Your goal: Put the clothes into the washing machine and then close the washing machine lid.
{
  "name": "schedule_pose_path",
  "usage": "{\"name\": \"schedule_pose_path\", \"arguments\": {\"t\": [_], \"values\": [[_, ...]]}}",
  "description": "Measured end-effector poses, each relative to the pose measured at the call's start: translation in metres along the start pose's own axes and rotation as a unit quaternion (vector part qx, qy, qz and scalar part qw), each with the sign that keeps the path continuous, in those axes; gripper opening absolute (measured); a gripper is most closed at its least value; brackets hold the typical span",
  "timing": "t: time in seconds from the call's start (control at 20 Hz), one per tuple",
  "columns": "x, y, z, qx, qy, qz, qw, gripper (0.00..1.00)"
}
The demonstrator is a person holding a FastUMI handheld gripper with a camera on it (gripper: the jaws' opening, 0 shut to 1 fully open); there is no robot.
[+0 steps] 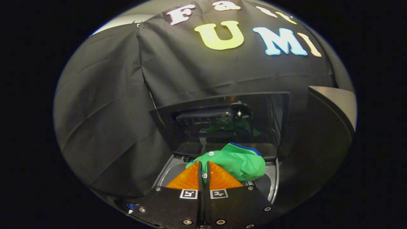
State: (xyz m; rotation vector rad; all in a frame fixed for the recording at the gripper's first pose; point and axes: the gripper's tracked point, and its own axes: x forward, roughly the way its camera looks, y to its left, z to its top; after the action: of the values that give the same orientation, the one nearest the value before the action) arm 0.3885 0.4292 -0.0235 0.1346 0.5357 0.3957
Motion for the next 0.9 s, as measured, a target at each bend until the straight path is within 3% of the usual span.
{"name": "schedule_pose_path", "arguments": {"t": [0.3, 0.4, 0.65, 0.9], "values": [[0.018, 0.001, -0.045, -0.012, 0.035, -0.012, 0.999, 0.06], [0.017, 0.003, -0.049, -0.012, 0.029, -0.012, 0.999, 0.17], [0.007, 0.004, -0.04, -0.038, 0.004, -0.028, 0.999, 0.97], [-0.015, 0.011, 0.011, -0.074, -0.076, -0.035, 0.994, 0.96]]}}
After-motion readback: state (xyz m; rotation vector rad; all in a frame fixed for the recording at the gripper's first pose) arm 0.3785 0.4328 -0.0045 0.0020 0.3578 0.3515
